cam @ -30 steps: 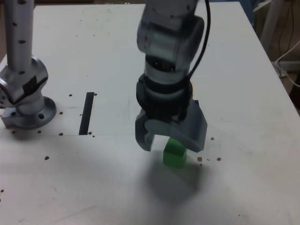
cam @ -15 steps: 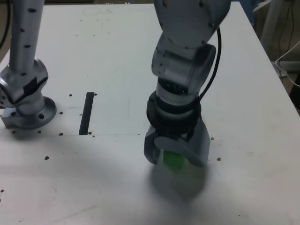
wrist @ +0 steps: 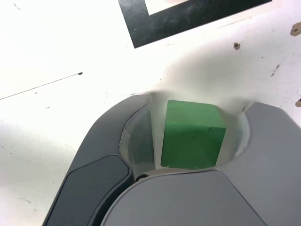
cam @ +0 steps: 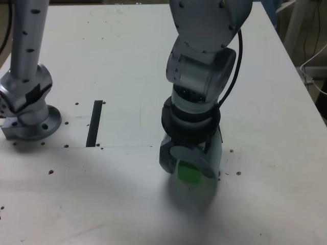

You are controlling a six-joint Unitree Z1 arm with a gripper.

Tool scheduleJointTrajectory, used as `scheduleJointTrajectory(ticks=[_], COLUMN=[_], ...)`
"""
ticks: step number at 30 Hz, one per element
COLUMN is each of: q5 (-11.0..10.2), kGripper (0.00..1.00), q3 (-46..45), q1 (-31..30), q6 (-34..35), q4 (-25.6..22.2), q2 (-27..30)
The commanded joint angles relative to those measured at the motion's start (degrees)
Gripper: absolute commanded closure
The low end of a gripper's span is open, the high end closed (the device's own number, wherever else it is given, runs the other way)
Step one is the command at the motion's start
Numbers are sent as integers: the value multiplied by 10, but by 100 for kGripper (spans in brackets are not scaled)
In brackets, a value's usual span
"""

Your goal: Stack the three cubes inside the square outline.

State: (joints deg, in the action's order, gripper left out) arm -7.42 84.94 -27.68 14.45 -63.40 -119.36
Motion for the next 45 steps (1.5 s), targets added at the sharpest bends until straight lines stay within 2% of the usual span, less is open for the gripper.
scheduleJointTrajectory(ticks=[1, 5, 11, 19, 24, 29, 36, 45], q5=[-1, 2, 4, 7, 6, 3, -6, -1], kGripper=[61, 63, 72, 72, 72, 72, 72, 72], q3=[1, 0, -2, -3, 2, 26, 80, 145], q1=[1, 1, 1, 1, 3, 15, 69, 160], q6=[3, 3, 4, 5, 3, -7, -65, -152], q4=[-1, -3, -7, -30, -66, -128, -189, -222], q2=[-2, -2, 0, 17, 56, 104, 141, 118])
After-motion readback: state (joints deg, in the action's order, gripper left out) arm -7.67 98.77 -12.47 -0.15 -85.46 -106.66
